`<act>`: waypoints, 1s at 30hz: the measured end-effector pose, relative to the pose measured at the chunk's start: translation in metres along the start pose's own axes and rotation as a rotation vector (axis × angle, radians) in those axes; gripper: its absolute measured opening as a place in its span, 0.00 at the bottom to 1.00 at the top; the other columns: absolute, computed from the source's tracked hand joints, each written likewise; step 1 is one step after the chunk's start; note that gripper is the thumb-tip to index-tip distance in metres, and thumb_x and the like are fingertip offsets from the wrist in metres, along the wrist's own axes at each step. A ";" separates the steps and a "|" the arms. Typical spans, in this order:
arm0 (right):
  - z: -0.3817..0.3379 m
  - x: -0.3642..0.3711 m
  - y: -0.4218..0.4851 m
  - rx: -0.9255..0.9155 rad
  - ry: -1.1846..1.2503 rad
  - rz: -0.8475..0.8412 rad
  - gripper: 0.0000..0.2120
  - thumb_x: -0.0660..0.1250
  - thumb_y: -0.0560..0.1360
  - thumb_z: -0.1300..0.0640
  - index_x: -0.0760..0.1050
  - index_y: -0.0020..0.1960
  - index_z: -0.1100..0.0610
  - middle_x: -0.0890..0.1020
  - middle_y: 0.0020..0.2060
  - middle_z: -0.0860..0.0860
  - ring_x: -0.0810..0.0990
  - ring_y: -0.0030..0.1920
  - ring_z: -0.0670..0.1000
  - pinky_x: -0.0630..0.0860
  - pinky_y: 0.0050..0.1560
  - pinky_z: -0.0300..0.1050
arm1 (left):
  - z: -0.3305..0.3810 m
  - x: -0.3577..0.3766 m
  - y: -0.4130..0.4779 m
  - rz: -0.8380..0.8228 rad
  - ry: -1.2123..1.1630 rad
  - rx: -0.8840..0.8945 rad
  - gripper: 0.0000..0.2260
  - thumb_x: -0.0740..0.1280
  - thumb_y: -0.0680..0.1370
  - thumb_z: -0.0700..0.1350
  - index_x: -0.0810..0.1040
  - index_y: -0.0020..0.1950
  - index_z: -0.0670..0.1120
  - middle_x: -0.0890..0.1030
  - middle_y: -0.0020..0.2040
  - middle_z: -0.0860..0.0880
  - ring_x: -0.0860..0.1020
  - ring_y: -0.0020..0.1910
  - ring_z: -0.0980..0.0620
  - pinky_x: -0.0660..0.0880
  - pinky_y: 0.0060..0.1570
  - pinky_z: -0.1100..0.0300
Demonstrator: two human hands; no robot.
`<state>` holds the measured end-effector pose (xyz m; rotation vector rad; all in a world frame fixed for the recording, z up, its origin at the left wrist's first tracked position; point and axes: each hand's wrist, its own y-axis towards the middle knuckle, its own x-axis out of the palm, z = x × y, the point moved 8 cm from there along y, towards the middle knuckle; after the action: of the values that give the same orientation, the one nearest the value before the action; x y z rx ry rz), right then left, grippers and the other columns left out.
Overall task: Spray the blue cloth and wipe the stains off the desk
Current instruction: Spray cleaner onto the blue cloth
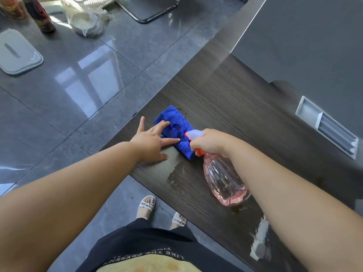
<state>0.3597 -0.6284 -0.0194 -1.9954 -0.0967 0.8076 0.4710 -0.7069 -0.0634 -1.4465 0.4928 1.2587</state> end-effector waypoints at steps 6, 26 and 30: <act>0.016 0.006 -0.004 0.023 0.038 0.006 0.08 0.61 0.60 0.52 0.64 0.35 0.53 0.77 0.31 0.51 0.71 0.34 0.53 0.66 0.37 0.46 | 0.002 -0.002 -0.001 -0.021 -0.001 0.003 0.28 0.59 0.76 0.61 0.49 0.72 0.68 0.41 0.77 0.46 0.44 0.76 0.50 0.37 0.67 0.32; 0.011 0.000 -0.002 0.037 0.121 0.063 0.14 0.61 0.66 0.56 0.71 0.51 0.57 0.75 0.34 0.54 0.71 0.37 0.53 0.66 0.41 0.47 | 0.003 -0.005 -0.001 -0.051 0.003 -0.011 0.28 0.59 0.76 0.61 0.50 0.72 0.68 0.42 0.77 0.47 0.44 0.76 0.50 0.36 0.68 0.32; 0.019 0.001 -0.002 0.028 0.103 0.057 0.16 0.61 0.65 0.55 0.69 0.53 0.56 0.77 0.33 0.52 0.71 0.37 0.51 0.65 0.42 0.48 | 0.002 -0.005 0.000 -0.048 -0.004 -0.008 0.28 0.59 0.76 0.61 0.50 0.72 0.68 0.43 0.77 0.46 0.45 0.76 0.50 0.37 0.68 0.32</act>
<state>0.3498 -0.6125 -0.0246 -2.0168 0.0307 0.7366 0.4684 -0.7070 -0.0584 -1.4544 0.4479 1.2265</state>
